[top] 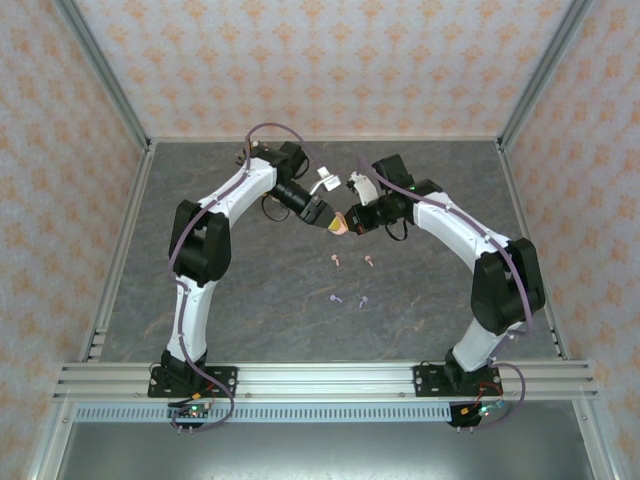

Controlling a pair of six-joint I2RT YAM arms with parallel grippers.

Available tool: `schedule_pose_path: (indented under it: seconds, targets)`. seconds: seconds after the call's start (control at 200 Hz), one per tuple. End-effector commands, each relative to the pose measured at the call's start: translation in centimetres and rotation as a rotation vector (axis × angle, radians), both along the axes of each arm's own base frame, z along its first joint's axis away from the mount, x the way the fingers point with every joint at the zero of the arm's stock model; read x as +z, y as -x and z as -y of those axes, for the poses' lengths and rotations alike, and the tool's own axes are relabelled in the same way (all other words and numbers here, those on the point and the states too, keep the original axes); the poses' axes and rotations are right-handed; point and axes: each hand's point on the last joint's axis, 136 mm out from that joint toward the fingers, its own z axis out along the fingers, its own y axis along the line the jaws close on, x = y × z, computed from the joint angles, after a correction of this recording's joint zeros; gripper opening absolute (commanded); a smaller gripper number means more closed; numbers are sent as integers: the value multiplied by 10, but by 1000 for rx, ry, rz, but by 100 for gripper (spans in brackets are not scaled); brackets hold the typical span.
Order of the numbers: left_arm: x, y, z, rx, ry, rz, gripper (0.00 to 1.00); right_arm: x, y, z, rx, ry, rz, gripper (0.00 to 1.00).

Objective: Insert the wireless bluetooth earbuds into the charging case

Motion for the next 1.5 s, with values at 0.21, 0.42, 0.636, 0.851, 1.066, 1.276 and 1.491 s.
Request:
schedule_pose_path:
  seconds: [0.21,0.42,0.636,0.851,1.066,1.276,1.491]
  targets:
    - [-1,3,5,-18,35,-40,30,7,-7,-5,-9,-16,38,0]
    - [-2,2,6,-17,35,-42,33,9,-8,-6,-8,-22,42,0]
    - [-1,2,8,-20,37,-40,34,9,-8,-6,-8,-21,43,0]
    - [-2,2,8,-21,36,-42,26,9,-9,-6,-10,-19,45,0]
    - [-1,2,8,-20,38,-32,9,12,-11,-3,-32,-14,56,0]
    - [7,-3,-4,23,37,20,0,30,-7,14,-117,-9,77,35]
    - [29,-7,-22,129,23,167,0,37,17,55,-287,-10,46,60]
